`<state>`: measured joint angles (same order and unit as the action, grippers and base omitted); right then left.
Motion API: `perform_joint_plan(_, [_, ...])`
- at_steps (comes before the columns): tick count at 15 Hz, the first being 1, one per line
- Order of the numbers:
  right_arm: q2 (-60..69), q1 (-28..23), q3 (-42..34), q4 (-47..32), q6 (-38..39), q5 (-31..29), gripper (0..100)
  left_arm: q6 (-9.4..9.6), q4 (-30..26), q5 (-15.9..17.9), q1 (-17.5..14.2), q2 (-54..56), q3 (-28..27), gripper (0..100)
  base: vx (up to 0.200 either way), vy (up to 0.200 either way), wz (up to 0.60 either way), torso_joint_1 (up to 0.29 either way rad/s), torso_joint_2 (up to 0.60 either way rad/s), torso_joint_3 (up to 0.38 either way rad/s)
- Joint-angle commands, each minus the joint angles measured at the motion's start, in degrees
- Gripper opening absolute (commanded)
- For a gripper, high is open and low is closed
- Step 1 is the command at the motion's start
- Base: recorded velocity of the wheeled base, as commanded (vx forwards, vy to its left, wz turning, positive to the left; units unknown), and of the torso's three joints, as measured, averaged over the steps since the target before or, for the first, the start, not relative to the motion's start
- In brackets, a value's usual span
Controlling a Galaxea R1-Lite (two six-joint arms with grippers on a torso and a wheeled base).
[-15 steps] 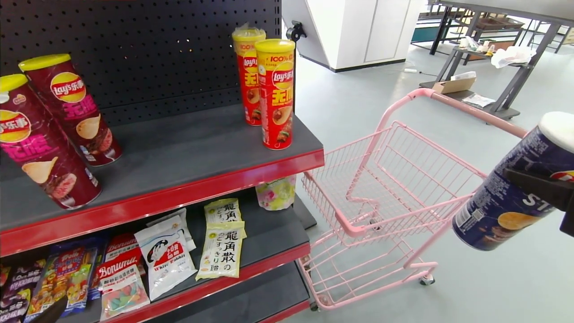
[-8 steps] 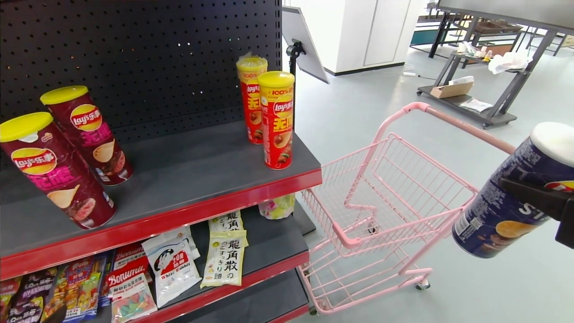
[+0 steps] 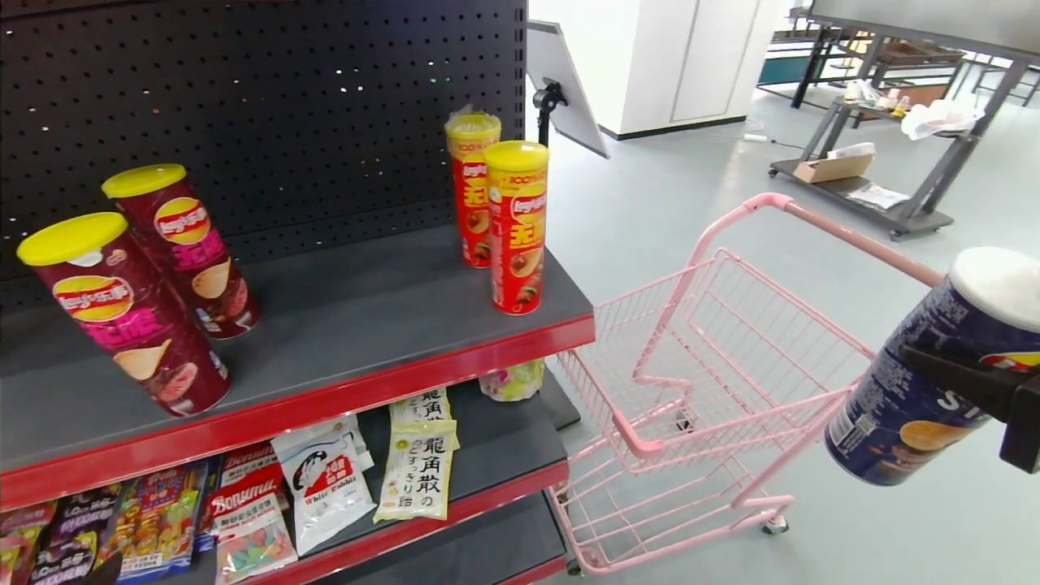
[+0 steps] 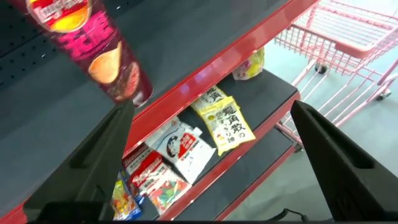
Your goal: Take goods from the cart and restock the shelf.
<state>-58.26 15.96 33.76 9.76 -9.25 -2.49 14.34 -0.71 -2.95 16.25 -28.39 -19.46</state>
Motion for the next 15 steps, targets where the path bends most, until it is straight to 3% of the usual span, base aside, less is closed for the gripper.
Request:
perform_joint_plan(1, [-0.4, 0.0, -0.1, 0.1, -0.1, 0.0, 0, -0.01, 0.0, 0.0, 0.0, -0.1, -0.1, 100, 0.000, 0.000, 0.60, 0.002, -0.01, 0.002])
perform_joint_plan(6, [-0.5, 0.0, -0.4, 0.0, -0.1, 0.0, 0, -0.36, 0.0, 0.0, 0.0, -0.2, -0.2, 100, 0.000, 0.000, 0.60, 0.005, 0.00, 0.001])
perform_joint_plan(10, [1.9, 0.1, -2.4, 0.3, 0.5, 1.4, 0, -0.63, 0.0, 0.4, 0.0, -0.1, -0.1, 100, 0.000, 0.000, 0.00, 0.000, 0.00, 0.000])
perform_joint_plan(15, [5.5, 0.0, -4.0, 0.3, 2.4, 8.4, 0, -0.63, -0.1, 0.4, 0.0, 0.0, -0.1, 100, 0.000, 0.200, 0.00, 0.000, 0.00, 0.002])
